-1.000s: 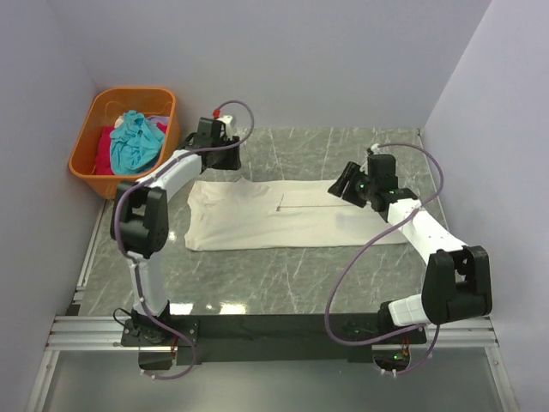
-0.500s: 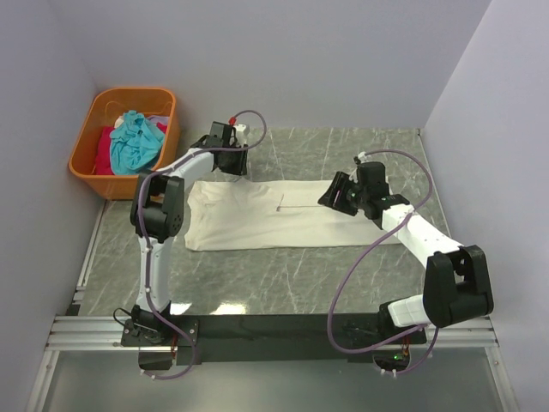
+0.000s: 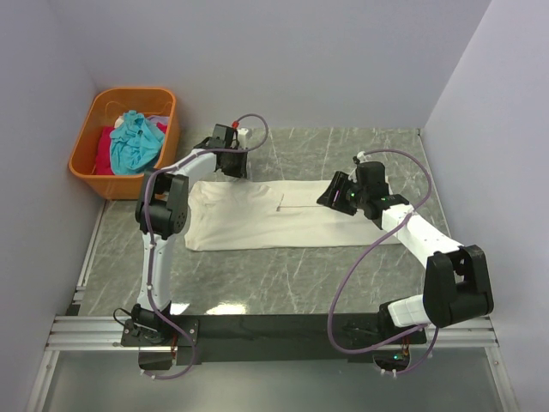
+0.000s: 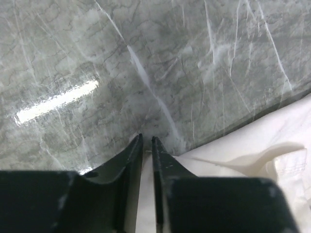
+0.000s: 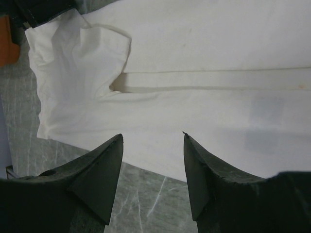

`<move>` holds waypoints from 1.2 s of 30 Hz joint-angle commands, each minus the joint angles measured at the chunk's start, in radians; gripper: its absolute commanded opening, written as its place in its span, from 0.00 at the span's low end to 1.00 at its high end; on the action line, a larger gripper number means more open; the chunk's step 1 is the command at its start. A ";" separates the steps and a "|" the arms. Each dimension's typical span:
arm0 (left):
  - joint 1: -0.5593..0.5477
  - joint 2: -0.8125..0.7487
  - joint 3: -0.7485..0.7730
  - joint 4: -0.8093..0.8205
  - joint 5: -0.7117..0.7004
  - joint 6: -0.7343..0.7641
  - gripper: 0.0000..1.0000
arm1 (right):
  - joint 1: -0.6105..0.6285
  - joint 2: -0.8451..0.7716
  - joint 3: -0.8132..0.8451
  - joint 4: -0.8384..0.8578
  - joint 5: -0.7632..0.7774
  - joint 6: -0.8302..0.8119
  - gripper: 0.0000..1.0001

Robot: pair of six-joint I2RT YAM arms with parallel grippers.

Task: Fold and stack the t-shirts
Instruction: Fold the tshirt

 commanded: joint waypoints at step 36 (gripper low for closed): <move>0.020 -0.152 -0.056 0.118 0.064 0.034 0.01 | 0.013 -0.002 -0.022 0.034 -0.010 -0.022 0.59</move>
